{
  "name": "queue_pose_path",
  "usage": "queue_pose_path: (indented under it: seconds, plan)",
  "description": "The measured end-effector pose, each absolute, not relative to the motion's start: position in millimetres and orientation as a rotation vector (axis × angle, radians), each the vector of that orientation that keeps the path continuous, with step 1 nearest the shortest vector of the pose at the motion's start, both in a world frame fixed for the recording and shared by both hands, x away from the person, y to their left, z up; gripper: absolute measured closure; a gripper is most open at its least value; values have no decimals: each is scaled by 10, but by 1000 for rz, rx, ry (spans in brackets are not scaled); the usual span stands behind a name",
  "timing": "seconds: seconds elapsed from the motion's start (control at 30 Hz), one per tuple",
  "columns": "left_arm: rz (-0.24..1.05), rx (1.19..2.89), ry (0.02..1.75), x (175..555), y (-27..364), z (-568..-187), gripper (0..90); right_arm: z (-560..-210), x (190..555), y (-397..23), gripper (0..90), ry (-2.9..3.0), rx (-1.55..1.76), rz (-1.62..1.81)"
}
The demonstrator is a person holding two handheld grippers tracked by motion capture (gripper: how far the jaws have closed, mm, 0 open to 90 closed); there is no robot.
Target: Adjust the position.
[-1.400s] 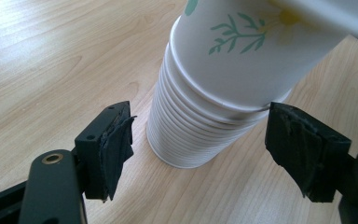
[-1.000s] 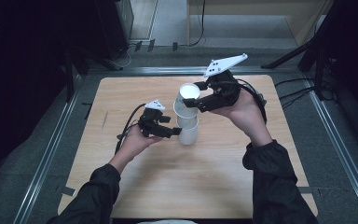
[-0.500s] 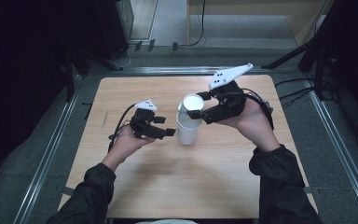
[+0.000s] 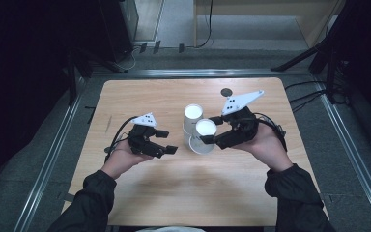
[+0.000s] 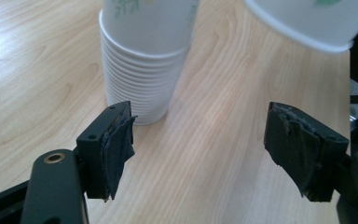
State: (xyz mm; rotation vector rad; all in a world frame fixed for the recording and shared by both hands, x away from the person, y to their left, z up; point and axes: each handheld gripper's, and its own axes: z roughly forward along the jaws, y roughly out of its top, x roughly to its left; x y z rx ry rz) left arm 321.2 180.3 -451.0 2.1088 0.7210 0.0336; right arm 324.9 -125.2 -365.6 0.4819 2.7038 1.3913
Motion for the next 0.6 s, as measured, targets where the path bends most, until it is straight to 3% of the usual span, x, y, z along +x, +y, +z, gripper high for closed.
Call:
queue_pose_path:
  seconds: [0.6]
  plan:
    - [-79, 2097, 640, 3019, 1775, -4628, 159, -4382, 3123, -1245, 357, 2758, 431, 1438]
